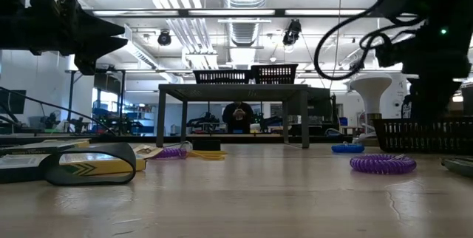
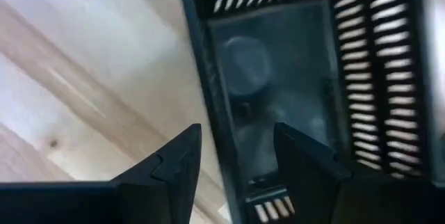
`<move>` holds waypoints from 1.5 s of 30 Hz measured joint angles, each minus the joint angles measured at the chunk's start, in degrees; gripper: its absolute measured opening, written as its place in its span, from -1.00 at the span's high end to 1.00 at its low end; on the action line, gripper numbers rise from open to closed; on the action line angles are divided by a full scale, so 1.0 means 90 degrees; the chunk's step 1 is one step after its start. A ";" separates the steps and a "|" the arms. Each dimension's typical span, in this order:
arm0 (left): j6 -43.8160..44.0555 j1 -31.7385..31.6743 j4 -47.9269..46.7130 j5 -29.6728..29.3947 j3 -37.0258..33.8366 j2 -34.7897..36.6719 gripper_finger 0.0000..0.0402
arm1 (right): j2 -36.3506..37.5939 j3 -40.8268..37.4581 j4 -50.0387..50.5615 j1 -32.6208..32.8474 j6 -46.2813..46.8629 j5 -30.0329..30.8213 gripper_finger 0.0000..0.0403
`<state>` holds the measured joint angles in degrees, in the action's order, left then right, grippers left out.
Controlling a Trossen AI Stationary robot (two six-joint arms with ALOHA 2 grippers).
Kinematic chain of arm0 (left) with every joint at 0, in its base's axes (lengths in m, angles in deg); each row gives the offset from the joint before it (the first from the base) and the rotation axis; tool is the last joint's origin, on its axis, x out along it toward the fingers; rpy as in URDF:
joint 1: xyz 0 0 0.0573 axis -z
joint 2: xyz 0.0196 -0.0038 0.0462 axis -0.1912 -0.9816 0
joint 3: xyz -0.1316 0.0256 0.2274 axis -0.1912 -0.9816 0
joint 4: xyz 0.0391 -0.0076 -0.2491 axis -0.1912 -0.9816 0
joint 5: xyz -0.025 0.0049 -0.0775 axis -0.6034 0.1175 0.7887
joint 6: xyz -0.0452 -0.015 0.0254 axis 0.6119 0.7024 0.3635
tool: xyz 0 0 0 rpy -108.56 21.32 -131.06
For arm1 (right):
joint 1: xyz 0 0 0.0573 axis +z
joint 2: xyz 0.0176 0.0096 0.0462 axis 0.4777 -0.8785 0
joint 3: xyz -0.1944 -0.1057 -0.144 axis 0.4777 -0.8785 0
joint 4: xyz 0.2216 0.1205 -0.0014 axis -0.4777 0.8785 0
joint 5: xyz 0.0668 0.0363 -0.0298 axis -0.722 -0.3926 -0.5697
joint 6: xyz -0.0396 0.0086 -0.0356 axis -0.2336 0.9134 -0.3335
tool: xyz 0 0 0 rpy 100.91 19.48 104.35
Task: Pick & Place Office Desk Supplies
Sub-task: Put the black bin on the shelf
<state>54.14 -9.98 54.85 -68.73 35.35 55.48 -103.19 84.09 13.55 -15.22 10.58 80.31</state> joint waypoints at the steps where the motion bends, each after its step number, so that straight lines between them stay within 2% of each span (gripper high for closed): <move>1: 0.0000 0.0000 -0.0002 0.0000 0.0000 0.0000 0.24 | 0.0000 -0.0077 -0.0106 0.0000 -0.0009 -0.0055 0.17; 5: 0.0000 0.0000 -0.0002 0.0000 0.0000 0.0000 0.24 | -0.0012 -0.0322 -0.0650 0.0000 -0.0167 -0.0142 0.37; 12: 0.0000 0.0000 -0.0002 0.0000 0.0000 0.0000 0.24 | -0.0012 -0.0203 -0.1181 0.0000 -0.0551 -0.0358 0.91; 16: 0.0000 0.0000 -0.0002 0.0000 0.0000 0.0000 0.24 | -0.0012 0.0349 -0.1254 0.0084 -0.0749 -0.0780 0.94; 22: 0.0001 0.0000 -0.0001 0.0000 0.0000 0.0000 0.24 | -0.0012 0.1536 -0.1553 0.0353 -0.1299 -0.0825 0.95; 26: 0.0002 0.0000 0.0000 0.0000 0.0000 0.0000 0.24 | -0.0012 0.2048 -0.2629 0.0448 -0.2215 -0.0826 0.95; 29: 0.0002 0.0000 0.0000 0.0000 0.0000 0.0000 0.24 | -0.0059 0.2197 -0.3837 0.0439 -0.3058 -0.0916 0.95; 34: 0.0003 0.0000 0.0009 0.0000 0.0000 0.0002 0.24 | -0.0621 0.2592 -0.5194 0.0395 -0.4586 -0.1184 0.96; 40: 0.0005 -0.0001 0.0050 -0.0005 0.0000 -0.0029 0.24 | -0.2082 0.4137 -0.4968 0.0069 -0.6260 -0.1602 0.96; 45: 0.0007 -0.0002 0.0045 -0.0007 0.0000 -0.0039 0.24 | -0.3440 0.6056 -0.3531 -0.0460 -0.7721 -0.1551 0.96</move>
<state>54.20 -10.00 55.26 -68.80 35.35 55.13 -134.15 138.60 -18.23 -19.36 -58.90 66.35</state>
